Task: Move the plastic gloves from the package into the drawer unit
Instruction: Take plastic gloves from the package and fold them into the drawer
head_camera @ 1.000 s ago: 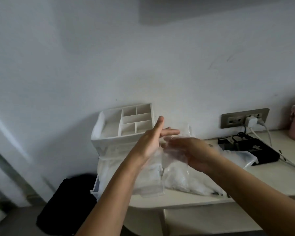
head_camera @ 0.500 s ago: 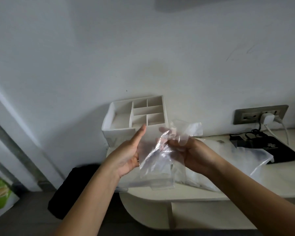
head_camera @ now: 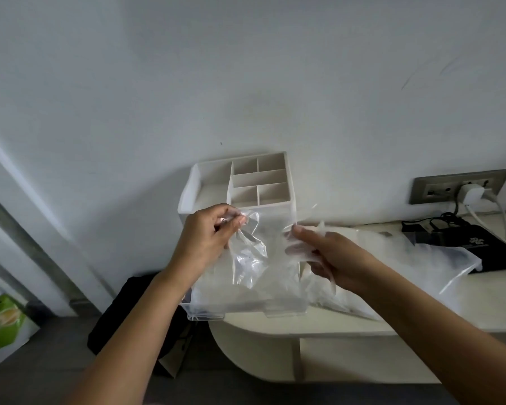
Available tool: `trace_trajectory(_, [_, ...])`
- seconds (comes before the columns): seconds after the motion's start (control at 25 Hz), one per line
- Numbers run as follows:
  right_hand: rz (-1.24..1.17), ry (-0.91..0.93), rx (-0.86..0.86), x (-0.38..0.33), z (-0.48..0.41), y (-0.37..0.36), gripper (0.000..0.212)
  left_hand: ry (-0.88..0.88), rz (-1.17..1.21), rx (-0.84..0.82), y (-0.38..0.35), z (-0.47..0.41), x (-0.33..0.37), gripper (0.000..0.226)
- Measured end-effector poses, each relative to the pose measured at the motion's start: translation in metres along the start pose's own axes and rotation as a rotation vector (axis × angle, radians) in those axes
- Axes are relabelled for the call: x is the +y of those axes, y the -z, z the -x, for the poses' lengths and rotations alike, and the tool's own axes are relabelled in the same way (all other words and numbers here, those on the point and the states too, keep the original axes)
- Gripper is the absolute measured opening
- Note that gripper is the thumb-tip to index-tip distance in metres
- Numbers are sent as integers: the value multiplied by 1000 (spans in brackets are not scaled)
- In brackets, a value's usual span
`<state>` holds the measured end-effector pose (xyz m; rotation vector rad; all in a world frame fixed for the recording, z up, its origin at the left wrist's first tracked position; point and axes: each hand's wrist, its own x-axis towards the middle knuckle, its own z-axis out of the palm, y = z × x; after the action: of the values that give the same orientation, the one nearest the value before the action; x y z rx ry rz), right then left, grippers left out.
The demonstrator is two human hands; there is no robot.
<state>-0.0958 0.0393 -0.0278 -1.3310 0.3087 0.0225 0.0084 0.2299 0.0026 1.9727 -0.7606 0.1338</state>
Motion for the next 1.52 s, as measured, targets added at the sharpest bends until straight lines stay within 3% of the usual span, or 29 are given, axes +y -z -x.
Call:
trace_trajectory(0.08, [166, 91, 130, -4, -3, -5, 21, 70, -30, 76, 3, -5, -16, 8])
trace_trajectory(0.16, [359, 130, 242, -5, -11, -3, 14, 144, -115, 111, 5, -8, -37, 13])
trace_trajectory(0.28, [548, 177, 312, 1, -22, 0, 15, 177, -251, 61, 2, -5, -57, 25])
trace_trajectory(0.4, [742, 192, 384, 9, -27, 4, 19, 147, -516, 12, -2, -2, -66, 21])
trace_trajectory(0.52, [992, 195, 529, 4, -21, 5, 20, 132, -639, -3, -2, 1, -67, 23])
trace_trajectory(0.56, [1082, 238, 609, 1, -16, 2, 18, 131, -651, -11, -1, 1, -67, 25])
trace_trajectory(0.64, [1128, 503, 675, -3, -2, -15, 12, 135, -689, -42, -1, 2, -70, 28])
trace_trajectory(0.68, [1095, 671, 581, -4, 6, -28, 12, 148, -717, -60, -1, 3, -71, 30])
trace_trajectory(0.76, [1064, 837, 195, -2, 16, -59, 20, 168, -736, -66, -1, 5, -73, 35])
trace_trajectory(0.84, [1118, 787, -116, 8, 7, -84, 34, 151, -687, -34, 1, 5, -75, 38])
trace_trajectory(0.88, [1152, 743, -172, 13, -6, -92, 42, 161, -667, -30, 2, 5, -75, 37])
trace_trajectory(1.04, [1309, 405, -212, 31, -54, -94, 48, 178, -722, -73, 3, 6, -75, 26])
trace_trajectory(1.2, [1372, 352, -183, 38, -66, -82, 48, 119, -815, -61, 3, 5, -78, 26])
trace_trajectory(1.32, [1468, 248, -206, 45, -69, -77, 59, 135, -867, -31, 1, 6, -71, 26])
trace_trajectory(1.52, [1523, 178, -209, 54, -70, -80, 69, 20, -805, 165, -1, 16, -41, 17])
